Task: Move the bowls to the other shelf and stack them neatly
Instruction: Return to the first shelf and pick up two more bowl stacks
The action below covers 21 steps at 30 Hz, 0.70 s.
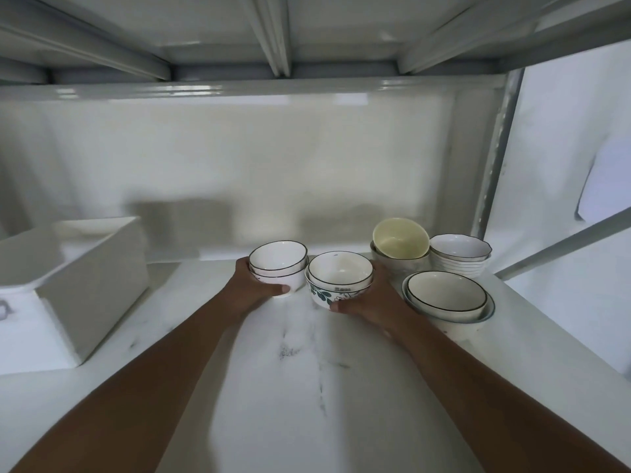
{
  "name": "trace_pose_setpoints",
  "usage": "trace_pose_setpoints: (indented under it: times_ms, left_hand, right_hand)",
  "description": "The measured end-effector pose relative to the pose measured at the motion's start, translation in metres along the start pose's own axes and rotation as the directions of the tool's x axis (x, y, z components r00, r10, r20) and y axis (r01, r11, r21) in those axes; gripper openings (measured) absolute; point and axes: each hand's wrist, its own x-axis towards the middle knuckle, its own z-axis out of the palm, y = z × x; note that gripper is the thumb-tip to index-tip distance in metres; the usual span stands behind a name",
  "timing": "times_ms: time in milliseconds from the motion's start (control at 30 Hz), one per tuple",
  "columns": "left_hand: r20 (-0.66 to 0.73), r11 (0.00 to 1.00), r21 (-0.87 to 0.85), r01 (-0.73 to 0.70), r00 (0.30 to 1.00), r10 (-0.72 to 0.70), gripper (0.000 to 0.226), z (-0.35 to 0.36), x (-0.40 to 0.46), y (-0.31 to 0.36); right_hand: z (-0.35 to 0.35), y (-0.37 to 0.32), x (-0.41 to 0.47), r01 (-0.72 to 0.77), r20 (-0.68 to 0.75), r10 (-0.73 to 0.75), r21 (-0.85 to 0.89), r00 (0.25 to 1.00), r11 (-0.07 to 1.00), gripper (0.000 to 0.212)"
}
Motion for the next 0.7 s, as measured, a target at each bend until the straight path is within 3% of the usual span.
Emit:
trace_pose_setpoints:
  times_ms: [133, 233, 400, 700]
  left_hand:
    - [0.083, 0.999, -0.021, -0.042, 0.996, 0.044, 0.071, 0.002, -0.005, 0.005]
    - [0.118, 0.998, -0.044, -0.054, 0.991, 0.059, 0.066, 0.003, -0.014, 0.011]
    - [0.194, 0.992, -0.121, -0.025, 0.980, 0.049, 0.069, -0.008, -0.025, 0.007]
    - [0.176, 0.968, -0.245, -0.047, 0.980, 0.093, 0.073, -0.008, -0.039, 0.001]
  right_hand:
    - [-0.003, -0.014, -0.006, 0.040, 0.026, -0.041, 0.038, 0.999, 0.998, 0.082]
    - [-0.003, -0.017, -0.010, 0.020, 0.027, -0.023, 0.116, 0.999, 0.993, 0.088]
    - [-0.003, -0.028, -0.017, 0.066, 0.080, -0.079, 0.160, 0.994, 0.985, 0.072]
    - [0.003, -0.025, -0.023, 0.080, 0.124, -0.130, 0.345, 0.984, 0.935, 0.077]
